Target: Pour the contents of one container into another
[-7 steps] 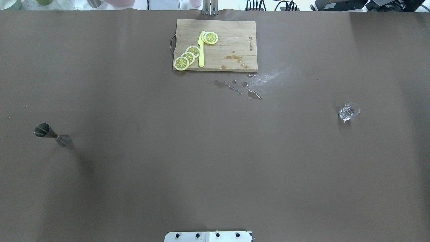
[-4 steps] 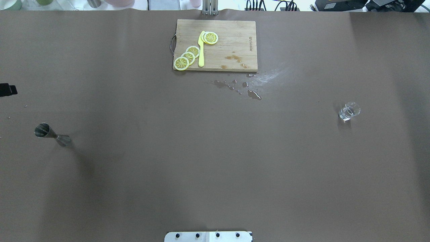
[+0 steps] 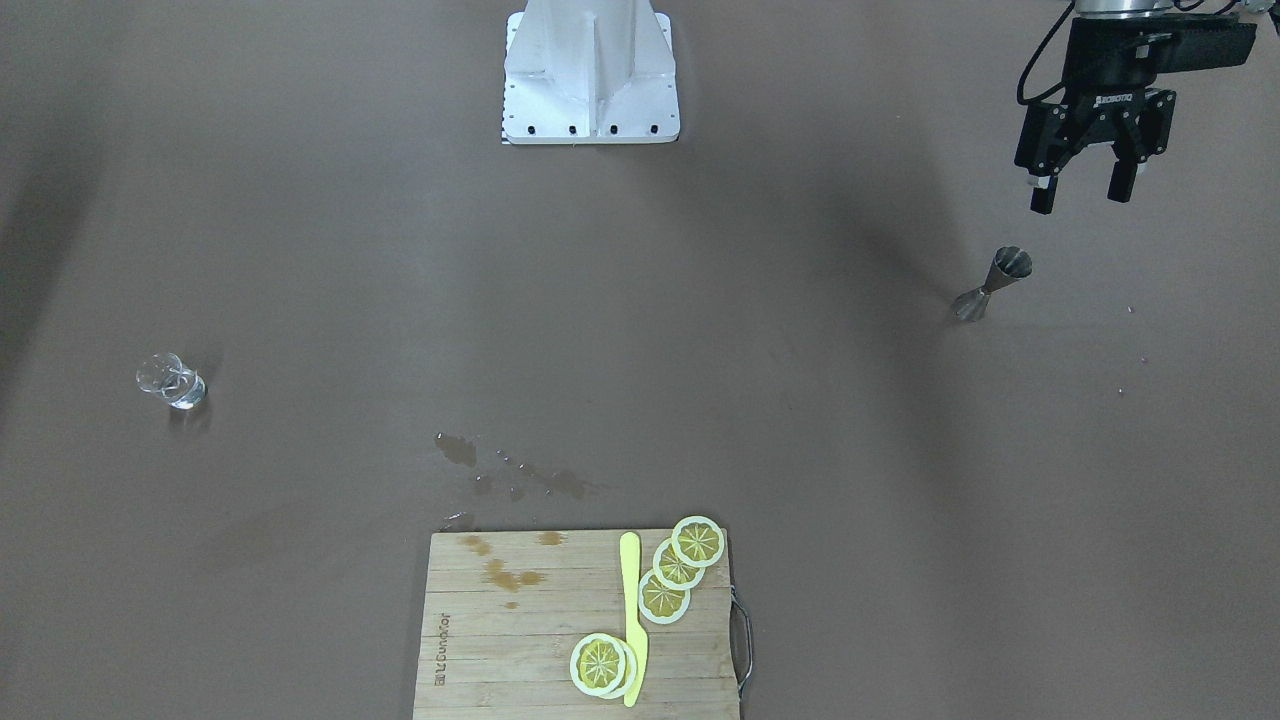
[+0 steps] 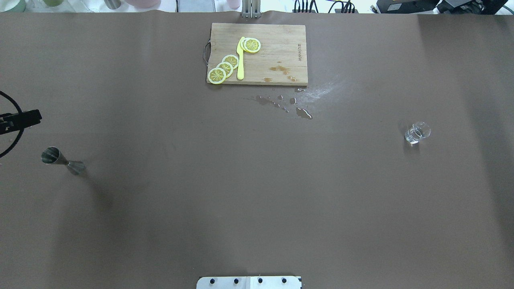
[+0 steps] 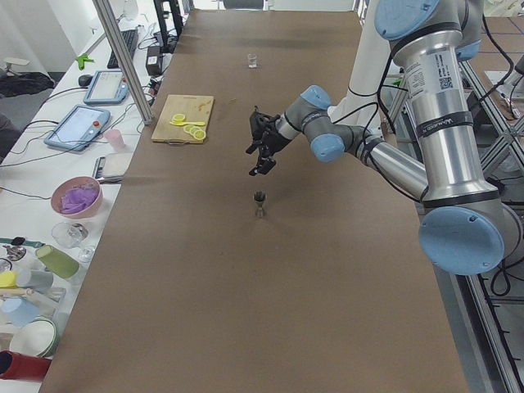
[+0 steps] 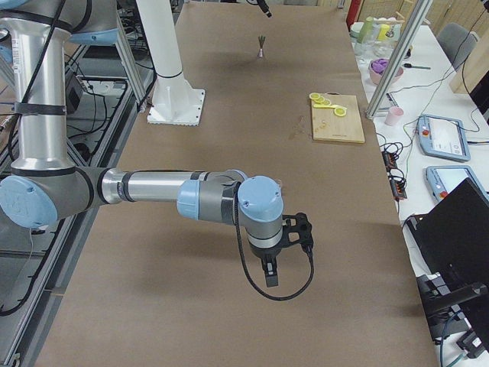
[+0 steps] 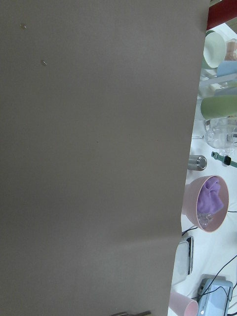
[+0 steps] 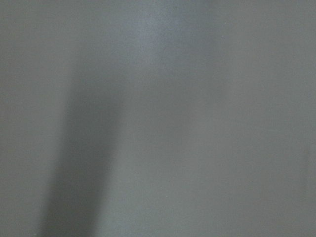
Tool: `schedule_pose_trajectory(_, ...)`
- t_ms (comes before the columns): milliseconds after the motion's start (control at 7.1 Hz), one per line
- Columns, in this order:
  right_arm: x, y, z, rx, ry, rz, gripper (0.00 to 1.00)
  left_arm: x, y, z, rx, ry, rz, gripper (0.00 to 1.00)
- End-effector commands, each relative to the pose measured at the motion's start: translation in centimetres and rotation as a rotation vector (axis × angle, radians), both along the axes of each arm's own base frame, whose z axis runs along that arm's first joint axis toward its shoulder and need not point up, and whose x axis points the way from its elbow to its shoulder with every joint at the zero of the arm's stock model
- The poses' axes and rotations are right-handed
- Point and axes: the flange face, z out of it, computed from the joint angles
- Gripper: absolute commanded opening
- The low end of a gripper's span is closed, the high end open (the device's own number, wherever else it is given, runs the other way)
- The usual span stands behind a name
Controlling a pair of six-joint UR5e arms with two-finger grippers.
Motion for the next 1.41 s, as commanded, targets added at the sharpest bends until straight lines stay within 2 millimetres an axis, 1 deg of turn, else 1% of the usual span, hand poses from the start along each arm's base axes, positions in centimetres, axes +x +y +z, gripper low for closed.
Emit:
schedule_pose_trajectory(0, -1.5, -1.0, -0.9, -0.005, -0.007, 0.009, 0.99, 3.8, 2.8, 0.9, 0.055, -0.026, -0.087, 0.97)
schedule_pose_trajectory(141, -3.4, -1.8, -1.4, 0.054, 0.001, -0.030, 0.99, 5.2, 4.3, 1.6, 0.083, -0.033, -0.124, 0.97)
schedule_pose_trajectory(282, -5.4, -2.7, -1.9, 0.111, 0.007, -0.071, 0.99, 6.2, 5.4, 2.2, 0.114, -0.041, -0.155, 0.97)
schedule_pose_trajectory(423, -7.5, -3.7, -2.8, 0.142, 0.004, -0.097, 0.99, 7.0, 6.4, 3.8, 0.137, -0.053, -0.190, 0.97)
schedule_pose_trajectory(564, -9.2, -4.2, -3.7, 0.195, 0.002, -0.116, 0.99, 8.1, 7.2, 5.6, 0.176, -0.074, -0.223, 0.97)
schedule_pose_trajectory(704, -11.2, -4.7, -4.6, 0.286, 0.000, -0.158, 0.99, 9.2, 7.8, 7.5, 0.212, -0.089, -0.251, 0.97)
schedule_pose_trajectory(845, -13.3, -5.0, -5.3, 0.366, -0.001, -0.203, 0.99, 9.9, 8.3, 8.7, 0.236, -0.093, -0.270, 0.97)
schedule_pose_trajectory(986, -14.5, -5.1, -5.8, 0.432, -0.006, -0.235, 0.99, 10.6, 8.9, 9.8, 0.278, -0.095, -0.293, 0.97)
schedule_pose_trajectory(1127, -16.6, -5.1, -5.9, 0.513, -0.008, -0.299, 0.99, 11.0, 9.2, 11.1, 0.302, -0.099, -0.313, 0.97)
schedule_pose_trajectory(1268, -18.0, -5.2, -4.1, 0.552, -0.001, -0.363, 0.99, 11.2, 9.2, 12.8, 0.324, -0.104, -0.342, 0.97)
